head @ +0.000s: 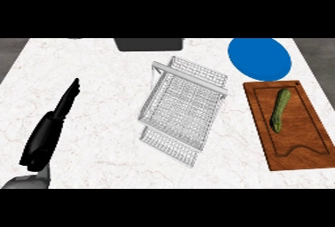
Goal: Pick the bell pepper from the cutting board and place it in the tiered basket
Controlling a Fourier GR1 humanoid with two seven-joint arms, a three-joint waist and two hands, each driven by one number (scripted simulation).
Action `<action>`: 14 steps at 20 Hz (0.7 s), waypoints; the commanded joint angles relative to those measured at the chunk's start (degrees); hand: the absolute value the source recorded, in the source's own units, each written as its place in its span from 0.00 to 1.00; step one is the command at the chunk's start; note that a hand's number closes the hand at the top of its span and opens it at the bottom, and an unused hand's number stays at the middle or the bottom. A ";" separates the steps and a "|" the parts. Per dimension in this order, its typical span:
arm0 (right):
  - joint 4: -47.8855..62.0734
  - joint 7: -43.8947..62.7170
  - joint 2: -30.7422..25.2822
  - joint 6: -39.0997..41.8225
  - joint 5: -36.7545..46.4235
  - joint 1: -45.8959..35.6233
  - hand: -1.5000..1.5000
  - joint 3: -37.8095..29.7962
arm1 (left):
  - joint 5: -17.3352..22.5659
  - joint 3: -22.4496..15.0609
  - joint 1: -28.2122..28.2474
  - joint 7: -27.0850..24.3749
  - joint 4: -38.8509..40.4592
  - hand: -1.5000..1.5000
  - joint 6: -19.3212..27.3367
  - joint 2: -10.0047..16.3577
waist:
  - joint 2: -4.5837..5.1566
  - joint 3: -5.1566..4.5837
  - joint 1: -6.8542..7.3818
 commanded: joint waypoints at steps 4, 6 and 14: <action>-18.09 7.80 -1.54 7.97 -9.16 -3.38 1.00 -4.60 | -0.65 -0.15 -3.41 0.26 2.13 0.50 -0.25 -0.65 | 0.30 -0.02 0.68; -20.07 12.73 -1.10 8.60 -10.12 -7.78 1.00 -2.43 | -0.72 -0.11 -1.58 1.48 -0.65 0.50 -0.86 -0.06 | 0.34 0.00 1.39; -19.91 32.50 -6.72 12.79 -18.17 -29.15 1.00 1.92 | -0.15 0.42 -2.56 -0.25 1.87 0.50 -1.77 -0.35 | 0.40 -0.07 1.94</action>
